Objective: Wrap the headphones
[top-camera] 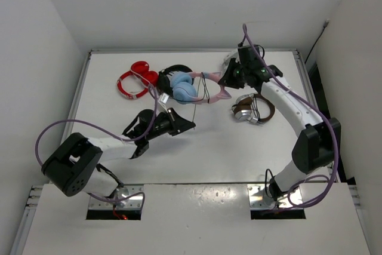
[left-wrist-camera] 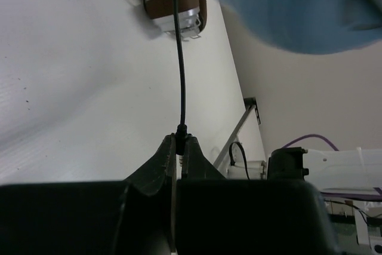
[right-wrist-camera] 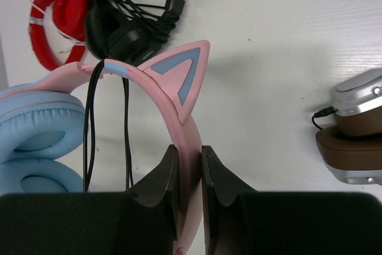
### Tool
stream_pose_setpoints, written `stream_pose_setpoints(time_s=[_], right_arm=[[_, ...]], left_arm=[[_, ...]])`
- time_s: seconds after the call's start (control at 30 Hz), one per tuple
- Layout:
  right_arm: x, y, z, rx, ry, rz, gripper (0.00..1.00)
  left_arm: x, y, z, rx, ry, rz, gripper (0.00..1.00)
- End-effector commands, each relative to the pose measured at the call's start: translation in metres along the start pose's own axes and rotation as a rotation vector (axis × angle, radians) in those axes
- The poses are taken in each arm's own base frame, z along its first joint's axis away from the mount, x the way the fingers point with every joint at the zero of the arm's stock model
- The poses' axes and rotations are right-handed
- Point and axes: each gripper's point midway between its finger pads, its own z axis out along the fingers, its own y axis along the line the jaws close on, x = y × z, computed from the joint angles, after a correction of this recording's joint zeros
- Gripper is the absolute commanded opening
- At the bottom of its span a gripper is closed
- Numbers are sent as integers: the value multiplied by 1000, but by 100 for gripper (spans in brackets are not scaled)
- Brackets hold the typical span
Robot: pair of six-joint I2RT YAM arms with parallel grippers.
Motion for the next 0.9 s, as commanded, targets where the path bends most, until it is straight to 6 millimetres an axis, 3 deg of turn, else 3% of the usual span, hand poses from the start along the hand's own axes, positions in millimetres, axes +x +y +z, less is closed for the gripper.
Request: stream_pose_setpoints(time_s=[0.0,0.1,0.4,0.57,0.7,0.83,0.87], right_arm=[[-40,21,-2,-12,-183,21,0],[-38,15,0,30,-199,7,0],[-4,10,21,100,-156,-57,0],[32,26,41,79,-77,-109,0],[44,44,49,49,-49,-139,0],[59,50,60,29,-14,-164,0],[61,52,60,19,-5,-164,0]], left_arm=[[10,-21,1,58,45,3,0],[8,-29,6,75,47,9,0],[9,-21,11,18,64,-56,0],[9,-24,4,-3,65,-71,0],[11,-20,-2,-31,71,-80,0],[8,-10,-7,-83,64,-100,0],[8,0,-10,-122,70,-117,0]])
